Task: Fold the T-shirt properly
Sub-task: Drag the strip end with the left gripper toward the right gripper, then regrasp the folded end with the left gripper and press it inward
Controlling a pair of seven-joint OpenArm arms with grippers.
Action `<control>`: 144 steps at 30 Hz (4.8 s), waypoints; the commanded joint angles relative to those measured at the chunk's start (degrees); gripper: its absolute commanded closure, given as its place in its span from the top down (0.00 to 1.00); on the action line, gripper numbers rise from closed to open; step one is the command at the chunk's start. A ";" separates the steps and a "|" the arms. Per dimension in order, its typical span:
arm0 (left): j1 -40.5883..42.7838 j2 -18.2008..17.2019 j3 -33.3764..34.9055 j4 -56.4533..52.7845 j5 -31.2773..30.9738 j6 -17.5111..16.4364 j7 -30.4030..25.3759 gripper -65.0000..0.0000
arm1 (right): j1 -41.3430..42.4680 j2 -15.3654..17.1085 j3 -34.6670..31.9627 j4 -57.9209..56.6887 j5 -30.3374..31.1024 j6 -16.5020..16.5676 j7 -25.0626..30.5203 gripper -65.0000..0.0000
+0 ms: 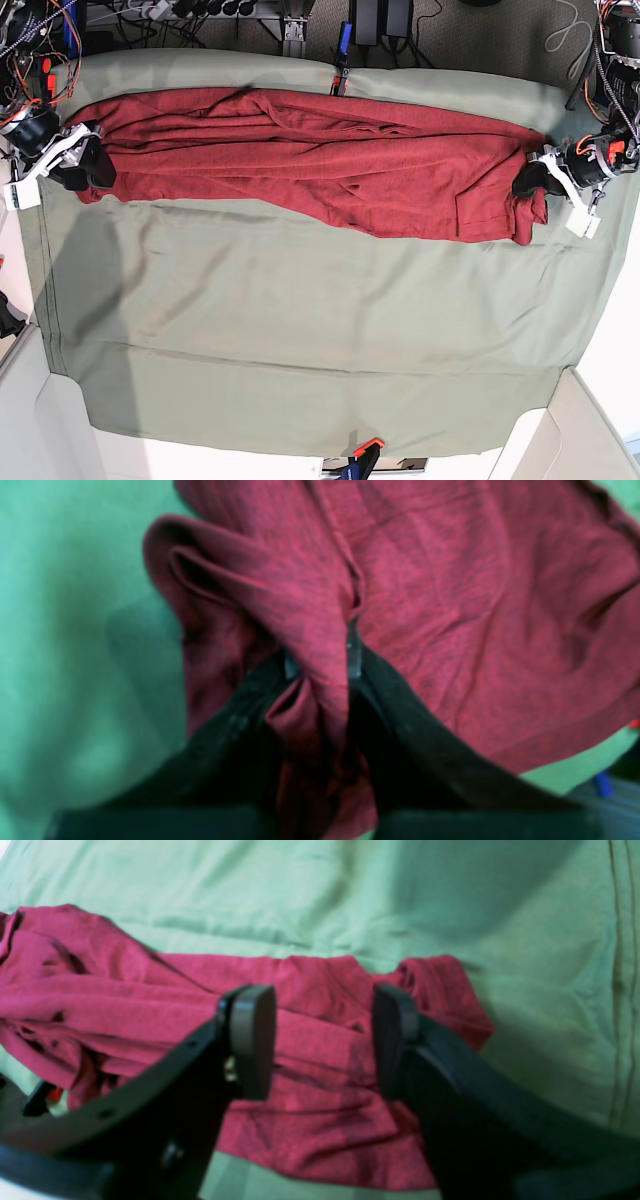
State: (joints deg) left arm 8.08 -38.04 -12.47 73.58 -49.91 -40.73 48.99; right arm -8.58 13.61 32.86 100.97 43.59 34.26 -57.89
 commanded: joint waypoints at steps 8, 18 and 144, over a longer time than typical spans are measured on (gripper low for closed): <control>-1.95 -1.36 -9.18 2.64 13.57 0.73 -5.97 0.00 | 0.46 0.85 0.26 0.81 0.33 -0.22 1.49 0.48; -10.19 -2.16 -9.49 2.32 25.20 5.35 -10.71 0.00 | 0.46 0.83 0.26 0.81 0.31 -0.22 1.95 0.48; 6.38 12.68 1.25 28.00 -6.91 0.73 2.29 0.00 | -0.35 -6.03 -5.53 -9.97 3.21 -0.76 -0.09 0.48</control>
State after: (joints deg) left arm 14.92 -24.67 -10.83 100.64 -55.48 -39.48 52.23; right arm -9.19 6.98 27.24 90.50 46.11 33.08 -57.63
